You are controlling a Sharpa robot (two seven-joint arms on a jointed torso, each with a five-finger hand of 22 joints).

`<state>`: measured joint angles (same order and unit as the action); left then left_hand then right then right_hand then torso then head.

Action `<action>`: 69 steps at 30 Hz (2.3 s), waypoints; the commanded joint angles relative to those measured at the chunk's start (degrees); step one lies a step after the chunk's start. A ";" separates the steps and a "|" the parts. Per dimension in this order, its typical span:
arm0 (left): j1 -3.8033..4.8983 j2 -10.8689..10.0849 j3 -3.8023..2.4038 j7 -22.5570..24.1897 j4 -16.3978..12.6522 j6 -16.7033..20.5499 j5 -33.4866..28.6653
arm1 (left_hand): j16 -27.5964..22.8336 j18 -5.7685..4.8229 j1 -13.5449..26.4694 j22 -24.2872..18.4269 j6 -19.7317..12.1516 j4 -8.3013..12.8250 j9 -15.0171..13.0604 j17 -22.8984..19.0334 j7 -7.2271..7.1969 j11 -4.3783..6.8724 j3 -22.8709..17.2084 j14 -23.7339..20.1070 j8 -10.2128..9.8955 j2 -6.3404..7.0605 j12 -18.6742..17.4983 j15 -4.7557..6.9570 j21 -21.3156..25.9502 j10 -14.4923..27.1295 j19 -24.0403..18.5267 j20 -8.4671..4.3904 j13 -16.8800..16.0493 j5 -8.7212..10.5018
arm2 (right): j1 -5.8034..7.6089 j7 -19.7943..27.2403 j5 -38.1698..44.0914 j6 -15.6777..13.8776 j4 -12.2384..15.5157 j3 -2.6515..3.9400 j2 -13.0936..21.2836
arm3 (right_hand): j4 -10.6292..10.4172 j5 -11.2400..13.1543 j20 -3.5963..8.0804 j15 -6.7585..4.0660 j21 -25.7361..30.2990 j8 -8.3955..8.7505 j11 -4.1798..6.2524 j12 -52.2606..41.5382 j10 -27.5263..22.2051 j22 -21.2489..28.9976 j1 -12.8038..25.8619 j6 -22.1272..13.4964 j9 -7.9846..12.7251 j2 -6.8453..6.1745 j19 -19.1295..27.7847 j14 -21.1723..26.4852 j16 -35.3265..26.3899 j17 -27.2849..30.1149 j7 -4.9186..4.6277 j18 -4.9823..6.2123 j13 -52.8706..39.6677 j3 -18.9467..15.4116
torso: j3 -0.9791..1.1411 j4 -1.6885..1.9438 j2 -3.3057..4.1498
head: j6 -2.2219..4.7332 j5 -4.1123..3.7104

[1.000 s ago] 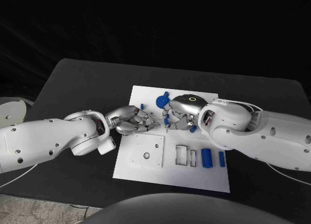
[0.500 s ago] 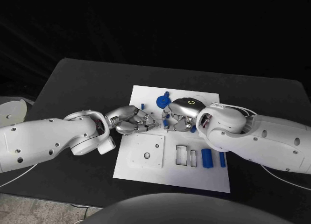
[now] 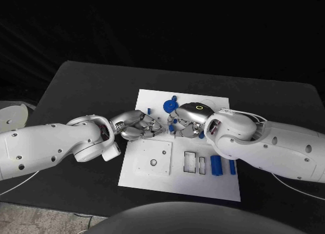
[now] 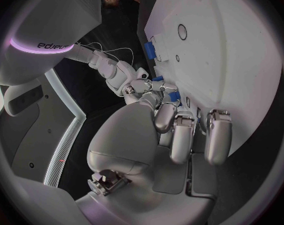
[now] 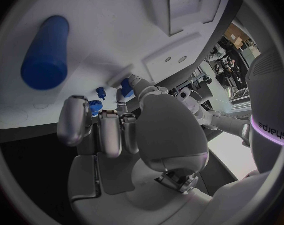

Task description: Assemble the parts on the task board

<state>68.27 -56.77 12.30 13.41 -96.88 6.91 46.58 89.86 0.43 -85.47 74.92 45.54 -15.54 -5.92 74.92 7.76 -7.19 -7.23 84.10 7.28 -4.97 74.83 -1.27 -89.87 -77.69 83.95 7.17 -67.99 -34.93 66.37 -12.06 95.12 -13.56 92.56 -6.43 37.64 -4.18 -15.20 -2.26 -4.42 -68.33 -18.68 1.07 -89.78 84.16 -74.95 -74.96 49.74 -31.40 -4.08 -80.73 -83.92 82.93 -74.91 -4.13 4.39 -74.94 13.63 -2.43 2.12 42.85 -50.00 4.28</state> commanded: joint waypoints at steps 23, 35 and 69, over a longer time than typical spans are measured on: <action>-0.04 0.10 0.00 -0.26 0.40 -0.63 0.14 | 0.14 -0.33 -0.35 14.77 0.62 0.07 -0.10 15.08 0.13 3.86 -0.38 5.90 0.27 0.32 15.17 0.20 -0.02 -12.31 5.60 0.18 -22.01 0.03 | -0.09 -0.13 1.40 -0.71 0.21 -0.01 0.22 | -0.87 5.78 -0.93 1.33 1.32 4.51 -1.52 -0.22 5.84 -6.98 2.18 -9.04 1.79 -1.46 0.19 -3.31 -0.40 -8.15 -1.52 0.52 -15.06 -2.66 | 0.05 0.01 -0.04 | 0.00 0.09; 0.29 -1.26 -0.15 -4.73 -2.59 7.02 1.61 | 0.14 -0.43 9.47 15.08 3.60 -1.13 -1.57 15.08 1.23 2.55 3.52 5.90 2.66 -0.12 15.17 -0.90 -0.13 -12.31 6.05 1.25 -22.01 19.44 | 2.25 2.21 1.11 -9.01 5.00 0.01 3.94 | -3.82 10.13 -0.85 1.19 0.66 5.64 -1.36 -0.22 5.84 -7.57 3.58 -11.92 3.38 -2.44 -0.45 -3.58 0.13 -8.59 -1.31 0.35 -15.06 -4.73 | 0.52 -0.11 -0.73 | 0.00 0.54; 14.74 14.59 -0.12 -52.36 6.91 -12.91 3.47 | 0.14 -0.30 20.80 14.72 4.88 -0.08 -34.32 15.08 -4.28 7.00 14.89 5.90 29.95 -2.83 15.17 3.29 0.08 -12.31 5.59 -2.55 -22.01 26.30 | 8.04 4.13 -1.37 -16.81 9.33 -0.42 16.27 | -6.41 7.58 -0.67 1.03 -2.61 3.17 -1.25 -0.22 5.84 -9.23 0.81 -7.77 4.20 -0.60 -2.20 -4.40 1.93 -10.19 -1.29 -0.35 -15.06 -4.04 | 5.72 -3.19 -5.92 | 0.00 3.73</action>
<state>83.05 -42.59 12.20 -35.90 -90.40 -2.77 48.26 89.86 0.43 -64.75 74.94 50.55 -16.01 -39.79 74.94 3.77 -0.43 7.65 84.10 37.05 -7.16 89.86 1.65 -89.55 -84.00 83.98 4.88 -74.93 -8.30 74.41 -8.16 93.61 -29.22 101.89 -6.84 53.81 -10.23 -7.33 -2.86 -3.59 -70.66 -15.29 0.04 -89.78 83.99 -74.90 -73.98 41.52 -27.28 -4.90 -82.61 -83.91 84.60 -74.93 -5.36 4.40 -74.91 9.53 2.92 -0.64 37.11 -49.94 7.89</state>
